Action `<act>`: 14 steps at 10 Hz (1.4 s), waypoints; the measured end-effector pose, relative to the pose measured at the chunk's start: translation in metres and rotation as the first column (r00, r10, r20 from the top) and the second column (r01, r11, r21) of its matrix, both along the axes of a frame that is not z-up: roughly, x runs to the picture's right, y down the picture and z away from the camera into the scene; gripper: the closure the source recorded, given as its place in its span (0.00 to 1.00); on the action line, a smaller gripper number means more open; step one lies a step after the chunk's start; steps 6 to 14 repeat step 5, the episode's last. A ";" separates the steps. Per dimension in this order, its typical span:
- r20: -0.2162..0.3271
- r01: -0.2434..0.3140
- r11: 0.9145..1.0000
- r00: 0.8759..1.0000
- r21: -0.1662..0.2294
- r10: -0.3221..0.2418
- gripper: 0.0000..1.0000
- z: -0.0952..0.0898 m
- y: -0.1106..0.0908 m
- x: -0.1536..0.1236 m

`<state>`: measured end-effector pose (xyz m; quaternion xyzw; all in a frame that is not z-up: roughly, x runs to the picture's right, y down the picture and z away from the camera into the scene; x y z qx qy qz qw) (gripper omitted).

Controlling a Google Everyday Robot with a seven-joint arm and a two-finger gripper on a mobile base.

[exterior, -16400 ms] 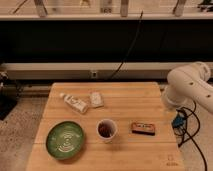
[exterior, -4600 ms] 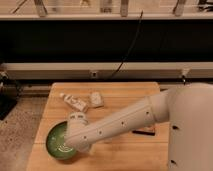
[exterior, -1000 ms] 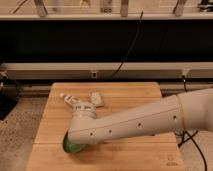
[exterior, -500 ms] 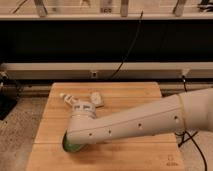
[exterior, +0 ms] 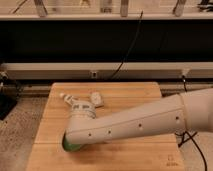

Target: Pick up the ceramic bowl

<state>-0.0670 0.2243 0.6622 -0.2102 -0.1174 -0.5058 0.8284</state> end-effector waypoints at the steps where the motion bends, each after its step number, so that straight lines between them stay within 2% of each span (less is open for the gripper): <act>1: 0.002 -0.001 1.000 1.000 0.004 0.001 1.00 -0.001 -0.001 -0.001; 5: 0.003 -0.005 1.000 1.000 0.014 0.005 1.00 -0.004 -0.007 0.000; 14: 0.003 -0.005 1.000 1.000 0.014 0.005 1.00 -0.004 -0.007 0.000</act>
